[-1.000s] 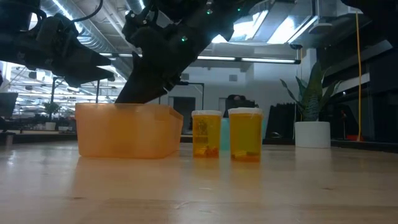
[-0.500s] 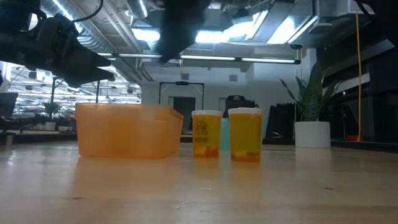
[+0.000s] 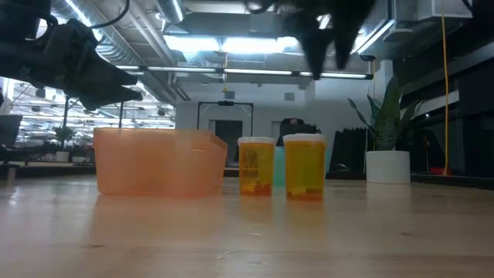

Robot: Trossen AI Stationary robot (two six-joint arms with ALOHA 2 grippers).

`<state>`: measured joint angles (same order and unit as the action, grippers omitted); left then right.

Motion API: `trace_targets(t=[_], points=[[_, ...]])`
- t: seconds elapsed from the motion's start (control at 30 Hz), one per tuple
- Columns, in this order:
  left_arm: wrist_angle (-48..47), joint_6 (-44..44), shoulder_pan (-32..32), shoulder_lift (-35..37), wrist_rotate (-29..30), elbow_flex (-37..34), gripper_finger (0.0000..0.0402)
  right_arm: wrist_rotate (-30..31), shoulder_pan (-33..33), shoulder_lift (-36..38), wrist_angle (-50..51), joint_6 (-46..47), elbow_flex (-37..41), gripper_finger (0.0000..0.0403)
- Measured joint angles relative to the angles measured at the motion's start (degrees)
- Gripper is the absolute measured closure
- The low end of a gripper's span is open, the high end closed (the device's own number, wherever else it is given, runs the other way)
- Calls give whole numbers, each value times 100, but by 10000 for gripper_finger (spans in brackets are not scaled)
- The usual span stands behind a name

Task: Pick and place medicine bottles into bin by pill shape (circle, oval)
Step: Put the large orange medicine bottle into the orange bin

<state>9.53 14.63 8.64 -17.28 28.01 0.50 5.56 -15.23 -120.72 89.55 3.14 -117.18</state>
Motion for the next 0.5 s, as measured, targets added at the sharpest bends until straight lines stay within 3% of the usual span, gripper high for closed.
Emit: trace_targets(t=[0.1,0.23,0.37,0.5], points=[[-7,0,0,0,0,0,139,328,-139,364,-183,442,800,144],[-5,0,0,0,0,-1,139,366,-315,906,-1137,1006,2127,144],[7,0,0,0,0,1,139,307,-505,1169,-2549,983,3331,144],[8,24,0,0,0,-1,139,261,-533,1197,-3767,761,4026,144]])
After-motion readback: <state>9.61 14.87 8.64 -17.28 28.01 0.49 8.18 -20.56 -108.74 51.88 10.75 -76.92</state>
